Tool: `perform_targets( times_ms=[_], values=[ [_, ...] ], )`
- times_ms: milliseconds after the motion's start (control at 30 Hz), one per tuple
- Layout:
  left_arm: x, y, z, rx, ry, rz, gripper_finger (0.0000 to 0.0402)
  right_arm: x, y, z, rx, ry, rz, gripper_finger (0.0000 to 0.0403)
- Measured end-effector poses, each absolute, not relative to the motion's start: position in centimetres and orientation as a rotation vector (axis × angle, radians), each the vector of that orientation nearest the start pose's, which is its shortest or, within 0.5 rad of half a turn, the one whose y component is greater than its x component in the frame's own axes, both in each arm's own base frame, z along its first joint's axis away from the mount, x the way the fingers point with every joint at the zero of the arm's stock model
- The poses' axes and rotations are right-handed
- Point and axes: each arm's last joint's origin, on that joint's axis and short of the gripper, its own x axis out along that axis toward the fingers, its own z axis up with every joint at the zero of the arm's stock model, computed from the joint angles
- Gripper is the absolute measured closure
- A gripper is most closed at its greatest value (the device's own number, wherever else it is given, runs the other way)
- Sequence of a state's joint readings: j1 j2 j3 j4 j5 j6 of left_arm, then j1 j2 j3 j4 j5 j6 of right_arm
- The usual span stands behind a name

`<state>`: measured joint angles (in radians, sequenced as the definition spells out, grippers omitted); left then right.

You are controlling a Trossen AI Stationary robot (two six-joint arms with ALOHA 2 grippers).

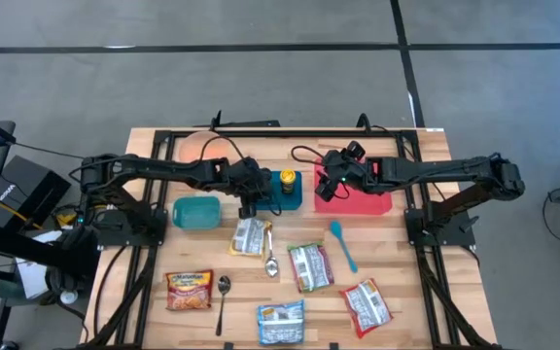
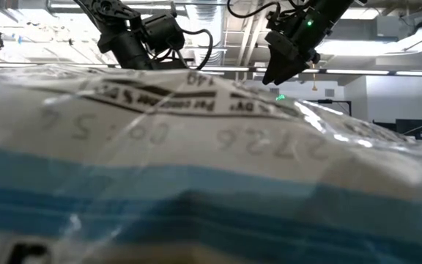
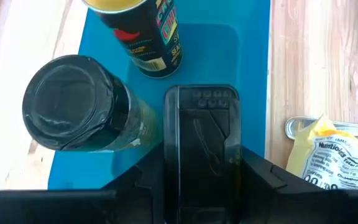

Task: Pick & Place Food Item
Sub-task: Put the black seasoning can into the blue bin, then put the blue spoon into the green bin

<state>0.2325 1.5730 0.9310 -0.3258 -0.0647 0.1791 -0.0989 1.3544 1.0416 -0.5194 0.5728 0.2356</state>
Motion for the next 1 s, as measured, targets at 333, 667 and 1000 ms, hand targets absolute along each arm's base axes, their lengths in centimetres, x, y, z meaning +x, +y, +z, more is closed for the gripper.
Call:
perform_targets(
  times_ms=[333,667,1000],
  values=[
    [29.7,7.5,18.9,0.061,0.999,0.167,0.027,27.4,-4.3,27.5,0.015,0.742,-0.723,0.0143],
    [29.8,7.5,19.0,0.062,0.983,0.167,0.0206,27.4,-4.3,27.5,0.029,0.748,-0.698,0.0143],
    [29.3,7.4,20.1,0.066,0.951,0.171,0.0153,27.4,-4.3,27.4,0.02,0.758,-0.697,0.0143]
  ],
)
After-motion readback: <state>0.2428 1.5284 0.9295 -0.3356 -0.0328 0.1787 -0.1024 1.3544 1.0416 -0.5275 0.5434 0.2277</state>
